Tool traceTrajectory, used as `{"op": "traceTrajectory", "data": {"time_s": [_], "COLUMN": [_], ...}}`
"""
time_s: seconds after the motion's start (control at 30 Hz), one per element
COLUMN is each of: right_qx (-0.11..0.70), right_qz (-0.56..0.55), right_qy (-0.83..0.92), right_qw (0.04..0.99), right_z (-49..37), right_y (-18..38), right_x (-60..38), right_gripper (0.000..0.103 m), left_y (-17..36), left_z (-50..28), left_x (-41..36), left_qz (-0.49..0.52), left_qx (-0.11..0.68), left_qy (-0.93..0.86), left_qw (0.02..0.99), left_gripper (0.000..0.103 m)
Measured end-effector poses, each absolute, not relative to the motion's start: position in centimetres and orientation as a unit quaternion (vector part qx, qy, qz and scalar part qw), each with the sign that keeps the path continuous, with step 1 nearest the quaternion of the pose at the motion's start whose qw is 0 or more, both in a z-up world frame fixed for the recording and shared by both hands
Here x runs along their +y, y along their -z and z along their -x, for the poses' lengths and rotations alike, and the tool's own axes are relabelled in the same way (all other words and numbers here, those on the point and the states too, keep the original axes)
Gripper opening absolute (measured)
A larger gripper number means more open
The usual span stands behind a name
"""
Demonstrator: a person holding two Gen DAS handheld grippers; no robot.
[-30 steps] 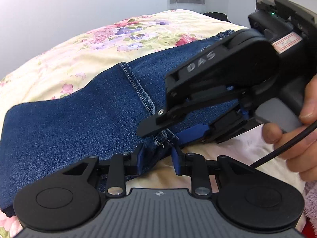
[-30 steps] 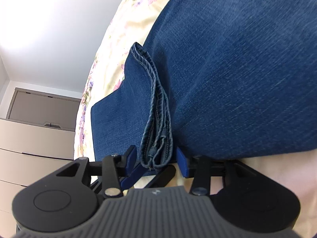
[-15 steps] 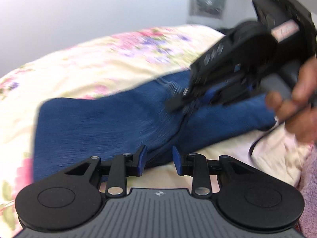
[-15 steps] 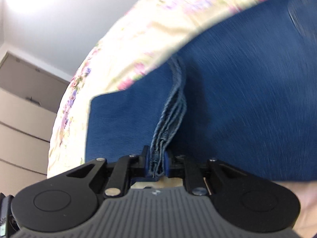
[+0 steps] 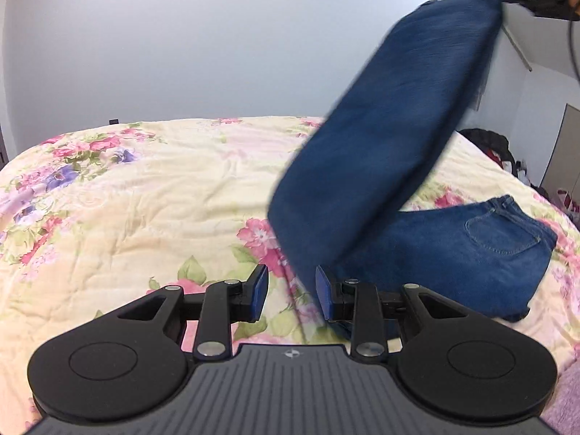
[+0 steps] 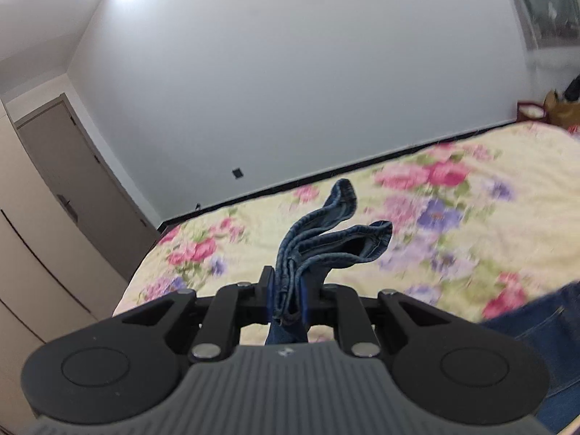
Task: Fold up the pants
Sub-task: 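Lift the hem fold with the right gripper and fold it over toward the waistband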
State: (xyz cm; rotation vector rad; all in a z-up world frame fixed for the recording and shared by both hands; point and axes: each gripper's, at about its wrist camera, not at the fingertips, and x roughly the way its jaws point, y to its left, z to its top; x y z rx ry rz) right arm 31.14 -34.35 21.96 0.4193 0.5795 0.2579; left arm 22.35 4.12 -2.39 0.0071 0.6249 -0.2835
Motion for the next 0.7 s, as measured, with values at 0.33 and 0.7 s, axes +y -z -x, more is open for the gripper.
{"op": "traceTrajectory", "data": {"time_s": [0.33,0.7], "right_qx": [0.330,0.419], "right_qz": [-0.207,-0.320], "right_qy": [0.055,0.119], "right_qw": [0.919,0.841], "right_z": [-31.1,-29.2], "right_y": [-12.1,13.4], "right_x": [-58.3,-69.7], "right_gripper": [0.009,0.009], "left_y": [6.4,12.9], "left_z": [-27.3,-31.5], "left_x": [-1.8,-8.9], "left_qz": [0.023,-0.027], "left_qx": [0.360,0.432], "left_qy": [0.165,0.170], "left_qw": [0.918,0.886], "left_gripper": [0.036,0.036]}}
